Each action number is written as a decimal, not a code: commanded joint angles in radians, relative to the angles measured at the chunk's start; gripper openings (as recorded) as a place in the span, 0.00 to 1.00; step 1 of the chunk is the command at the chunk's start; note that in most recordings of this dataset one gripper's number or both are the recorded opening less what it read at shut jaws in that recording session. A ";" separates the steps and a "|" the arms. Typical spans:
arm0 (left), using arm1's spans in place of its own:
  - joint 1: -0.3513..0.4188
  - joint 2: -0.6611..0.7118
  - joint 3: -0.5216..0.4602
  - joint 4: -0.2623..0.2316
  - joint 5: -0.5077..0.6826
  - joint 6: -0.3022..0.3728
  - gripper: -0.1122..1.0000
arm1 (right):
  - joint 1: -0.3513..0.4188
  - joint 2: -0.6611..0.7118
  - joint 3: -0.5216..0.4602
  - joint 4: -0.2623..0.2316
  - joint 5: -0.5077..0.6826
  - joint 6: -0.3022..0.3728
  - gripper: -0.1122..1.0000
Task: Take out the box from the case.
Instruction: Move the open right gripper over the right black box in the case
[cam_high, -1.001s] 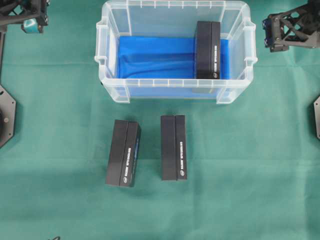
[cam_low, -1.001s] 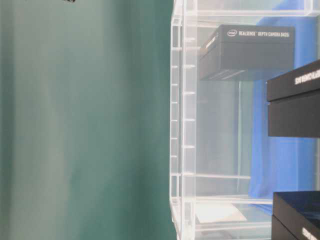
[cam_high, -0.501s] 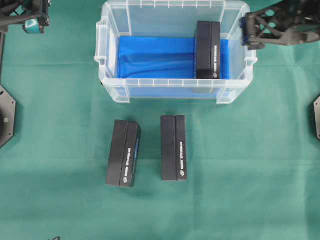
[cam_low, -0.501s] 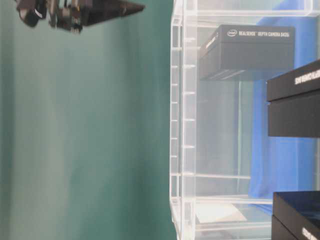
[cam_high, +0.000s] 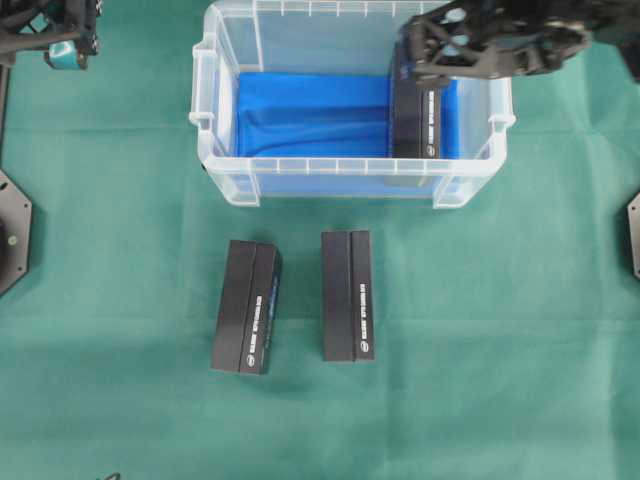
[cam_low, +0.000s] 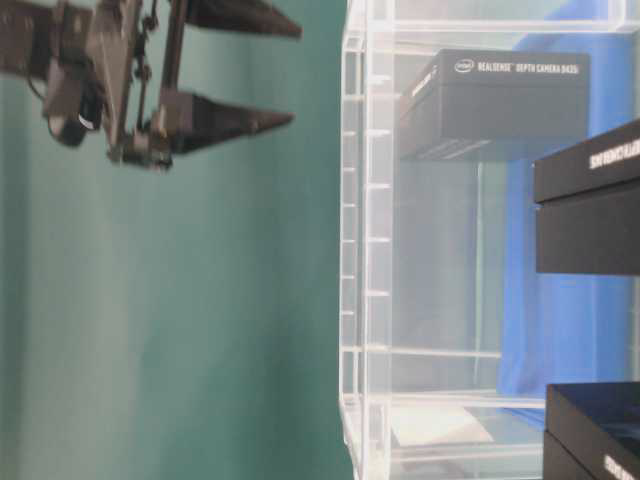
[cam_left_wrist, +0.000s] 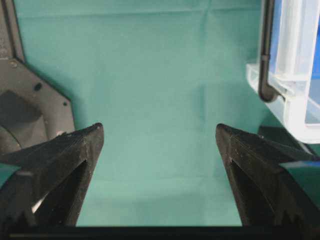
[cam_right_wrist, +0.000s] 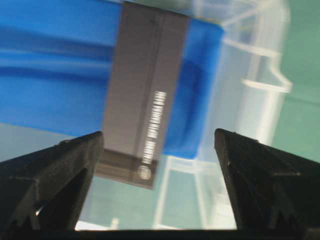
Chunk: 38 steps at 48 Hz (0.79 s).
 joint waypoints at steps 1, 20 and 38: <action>0.005 -0.009 -0.011 -0.002 -0.003 0.003 0.97 | 0.006 0.012 -0.052 0.005 -0.005 0.002 0.92; 0.005 -0.008 -0.011 -0.002 -0.008 0.029 0.97 | 0.009 0.051 -0.084 0.008 0.002 0.023 0.92; 0.005 -0.003 -0.015 0.000 -0.021 0.029 0.97 | 0.009 0.051 -0.080 0.008 0.002 0.023 0.92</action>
